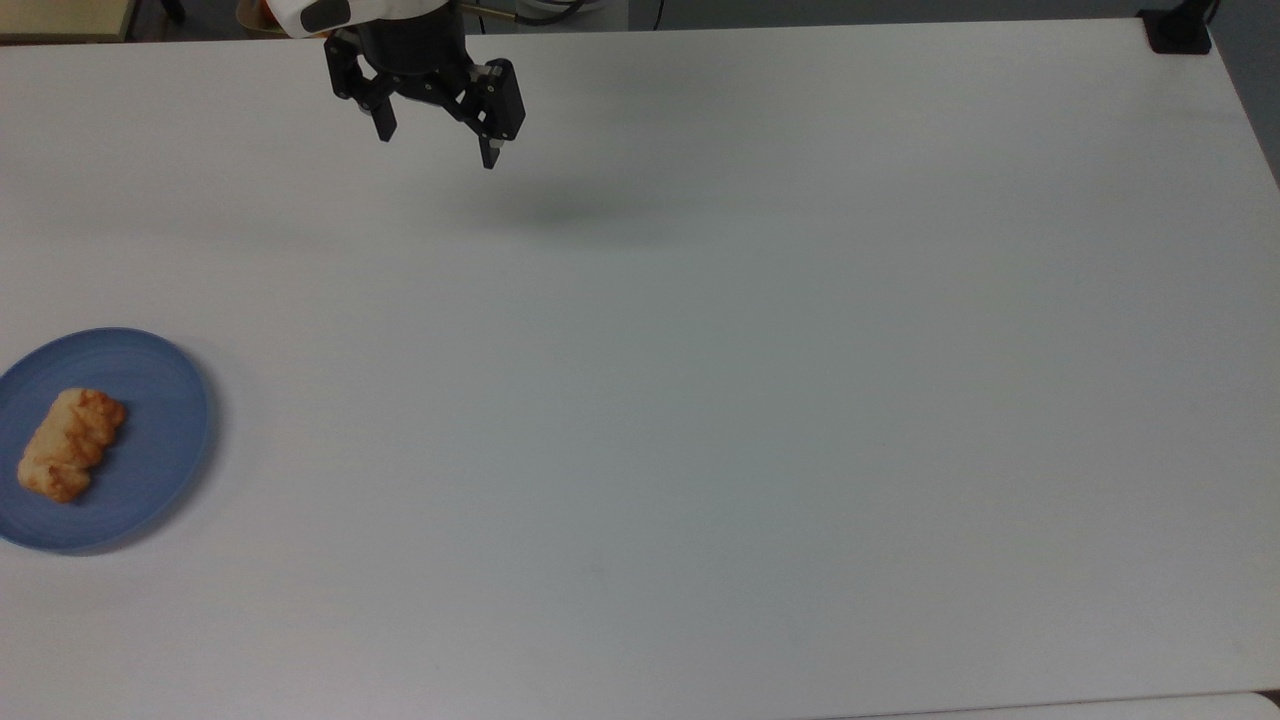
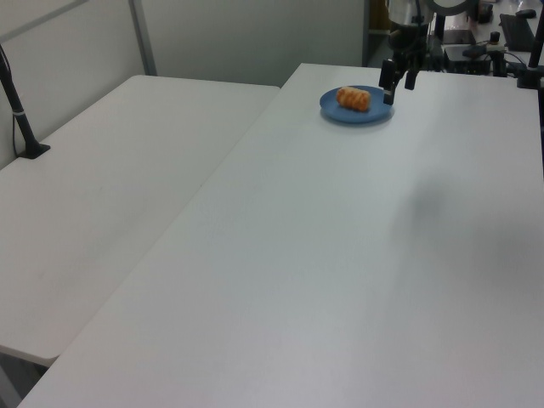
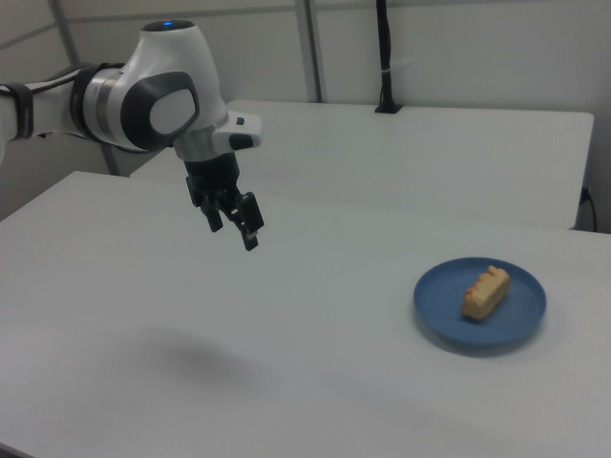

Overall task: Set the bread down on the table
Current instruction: 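Move the open gripper over the bread roll on the blue plate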

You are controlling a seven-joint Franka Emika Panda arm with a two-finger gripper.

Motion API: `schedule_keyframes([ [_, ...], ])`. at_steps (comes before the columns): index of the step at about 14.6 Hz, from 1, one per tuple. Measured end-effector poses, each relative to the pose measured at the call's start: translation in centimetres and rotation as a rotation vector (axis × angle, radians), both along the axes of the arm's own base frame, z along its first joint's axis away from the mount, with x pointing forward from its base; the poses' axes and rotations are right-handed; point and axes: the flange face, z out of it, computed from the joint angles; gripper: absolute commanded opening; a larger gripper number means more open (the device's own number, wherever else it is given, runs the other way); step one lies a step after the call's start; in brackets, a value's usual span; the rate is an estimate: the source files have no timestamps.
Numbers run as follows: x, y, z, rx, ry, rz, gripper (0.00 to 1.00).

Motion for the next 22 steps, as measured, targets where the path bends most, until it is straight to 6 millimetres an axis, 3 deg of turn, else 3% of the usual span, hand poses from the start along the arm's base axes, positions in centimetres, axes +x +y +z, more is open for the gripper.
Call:
schedule_keyframes([
  [1,-0.1,0.7,-0.1,0.001,0.011,0.012,1.0],
  [7,0.6,1.0,-0.8,0.001,0.094,0.014,1.0],
  [12,3.2,0.3,-0.8,-0.005,0.073,0.028,1.0],
  [16,7.3,-3.7,-3.1,-0.017,0.068,0.011,1.0],
  [19,10.7,-8.2,-5.2,-0.038,-0.007,-0.008,1.0],
  [22,12.3,-11.8,-7.5,-0.072,-0.081,-0.028,1.0],
])
